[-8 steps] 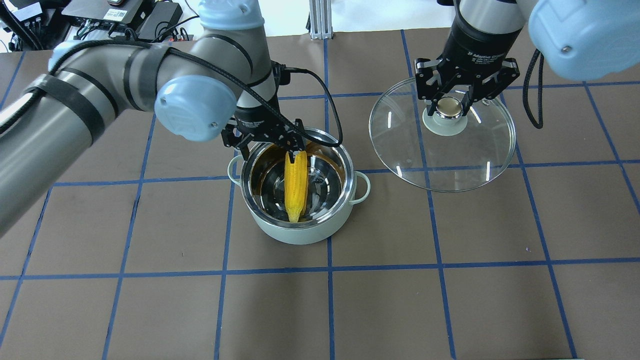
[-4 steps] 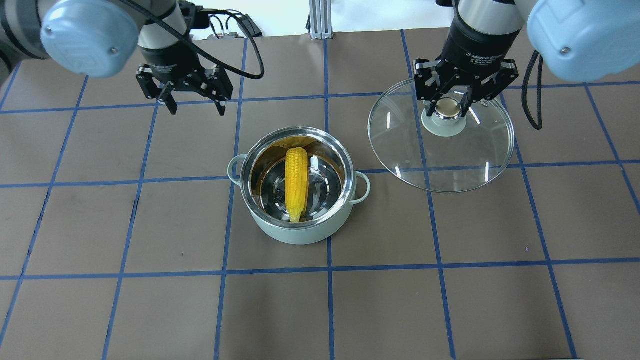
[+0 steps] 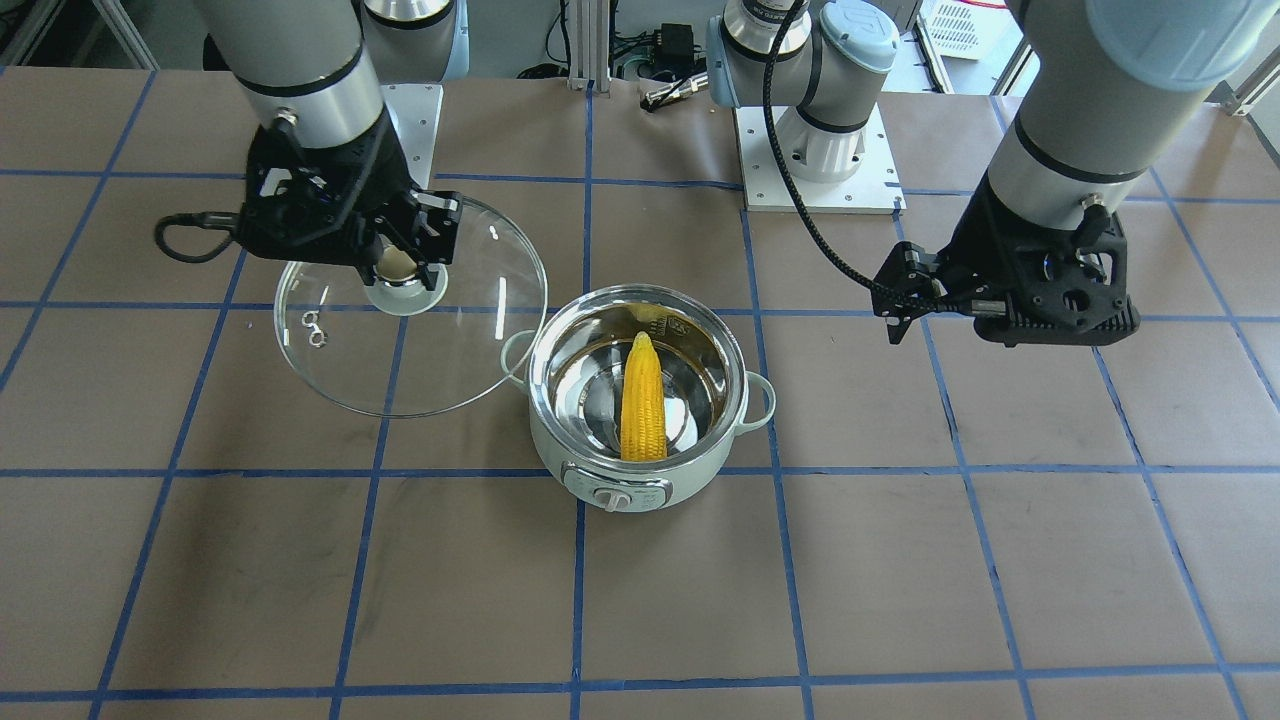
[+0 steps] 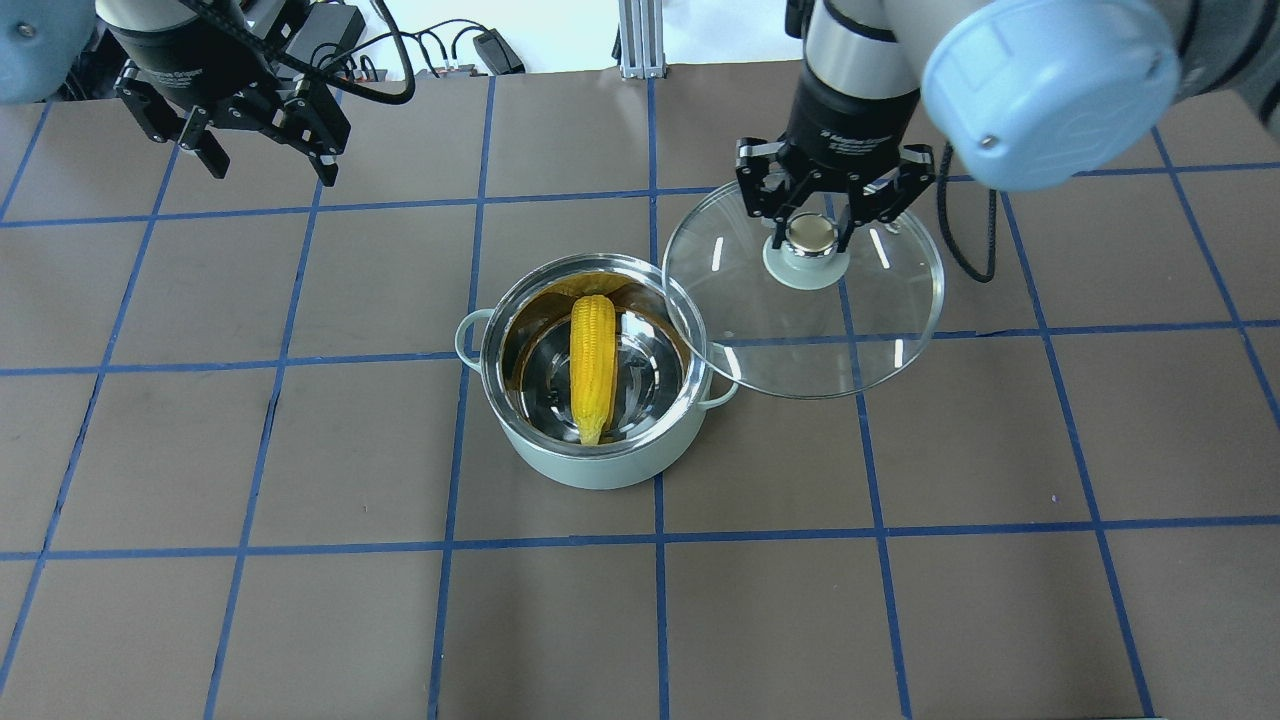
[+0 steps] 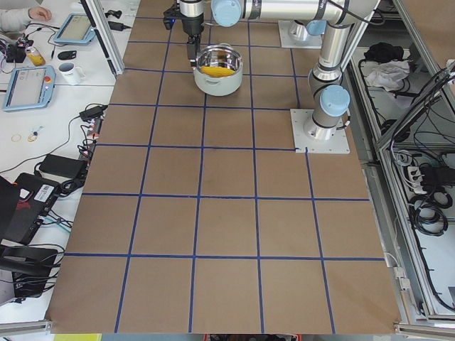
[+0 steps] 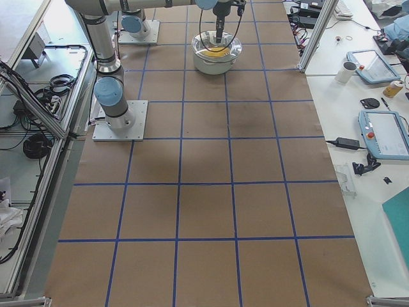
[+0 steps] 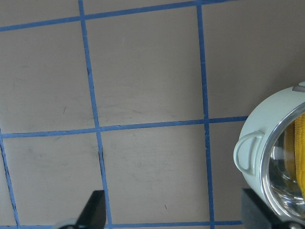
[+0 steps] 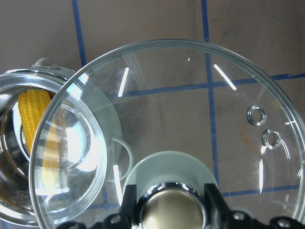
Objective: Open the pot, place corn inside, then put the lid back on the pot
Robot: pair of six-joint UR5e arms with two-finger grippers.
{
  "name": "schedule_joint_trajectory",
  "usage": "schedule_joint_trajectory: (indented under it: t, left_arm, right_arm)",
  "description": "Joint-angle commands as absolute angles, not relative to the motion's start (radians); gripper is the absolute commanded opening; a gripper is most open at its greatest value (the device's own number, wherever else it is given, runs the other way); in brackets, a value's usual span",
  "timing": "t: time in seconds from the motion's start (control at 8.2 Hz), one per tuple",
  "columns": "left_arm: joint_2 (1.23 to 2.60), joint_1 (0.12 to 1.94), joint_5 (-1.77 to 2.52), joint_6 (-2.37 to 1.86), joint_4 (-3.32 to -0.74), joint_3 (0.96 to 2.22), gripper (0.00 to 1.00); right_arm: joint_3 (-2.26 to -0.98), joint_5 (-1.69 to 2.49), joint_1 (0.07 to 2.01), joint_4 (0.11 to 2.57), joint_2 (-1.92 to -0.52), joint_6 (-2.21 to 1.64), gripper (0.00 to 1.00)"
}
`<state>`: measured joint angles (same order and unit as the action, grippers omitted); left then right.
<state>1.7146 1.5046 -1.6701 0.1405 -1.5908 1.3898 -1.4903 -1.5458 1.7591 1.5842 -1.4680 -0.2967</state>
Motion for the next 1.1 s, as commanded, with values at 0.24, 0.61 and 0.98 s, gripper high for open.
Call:
schedule_joint_trajectory:
  t: [0.24,0.61,0.98]
  left_arm:
    - [1.690,1.506,-1.678,0.147,-1.592,1.397,1.00]
    - [1.681,1.514,-1.680,0.146,-1.594,1.397,1.00]
    - [1.680,1.514,-1.680,0.146,-1.595,1.399,1.00]
  right_arm:
    - [-1.488,-1.546,2.047,1.856,-1.284,-0.691,0.13]
    - [-1.500,-1.545,2.075,1.905,-1.246,-0.724,0.13]
    - [-1.503,-1.546,2.075,1.905,-1.244,-0.715,0.13]
